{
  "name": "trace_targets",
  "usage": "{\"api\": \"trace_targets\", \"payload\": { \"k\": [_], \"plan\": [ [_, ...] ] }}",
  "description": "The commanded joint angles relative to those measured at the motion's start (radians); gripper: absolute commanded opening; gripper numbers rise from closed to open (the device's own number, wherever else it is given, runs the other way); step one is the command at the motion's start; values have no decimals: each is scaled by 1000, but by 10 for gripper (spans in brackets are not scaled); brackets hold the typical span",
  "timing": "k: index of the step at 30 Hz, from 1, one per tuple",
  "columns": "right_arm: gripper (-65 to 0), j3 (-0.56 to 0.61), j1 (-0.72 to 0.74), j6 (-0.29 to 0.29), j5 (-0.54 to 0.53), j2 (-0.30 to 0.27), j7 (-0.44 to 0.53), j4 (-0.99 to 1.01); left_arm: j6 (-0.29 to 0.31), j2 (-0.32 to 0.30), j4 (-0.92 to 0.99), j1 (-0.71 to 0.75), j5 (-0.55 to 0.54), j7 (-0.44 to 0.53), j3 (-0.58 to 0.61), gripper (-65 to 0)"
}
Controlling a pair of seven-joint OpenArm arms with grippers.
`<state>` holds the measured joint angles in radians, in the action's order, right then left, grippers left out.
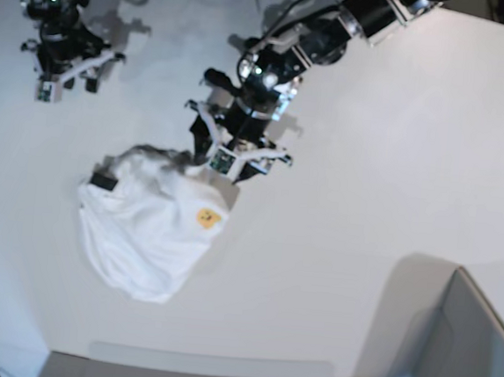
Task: Layout the t-shirt on the table in an organized manner, then fold the t-shirt properly
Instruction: 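Drag the shirt fabric with the left gripper away from the bundle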
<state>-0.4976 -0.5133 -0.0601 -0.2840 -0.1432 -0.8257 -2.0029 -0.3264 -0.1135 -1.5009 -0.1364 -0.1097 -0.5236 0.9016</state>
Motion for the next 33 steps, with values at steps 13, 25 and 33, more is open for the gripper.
{"api": "trace_targets", "payload": {
  "k": [13,25,33],
  "plan": [
    [-373,-2,25,-4,-4,-9,19,-9,74,45,26,-61,11,27,12,-639],
    [-373,4,120,-4,-4,9,21,89,-58,36,-467,145,11,168,-296,-650],
    [-373,4,149,-5,-4,6,21,129,-3,-94,-476,171,18,181,-209,-588]
  ]
}}
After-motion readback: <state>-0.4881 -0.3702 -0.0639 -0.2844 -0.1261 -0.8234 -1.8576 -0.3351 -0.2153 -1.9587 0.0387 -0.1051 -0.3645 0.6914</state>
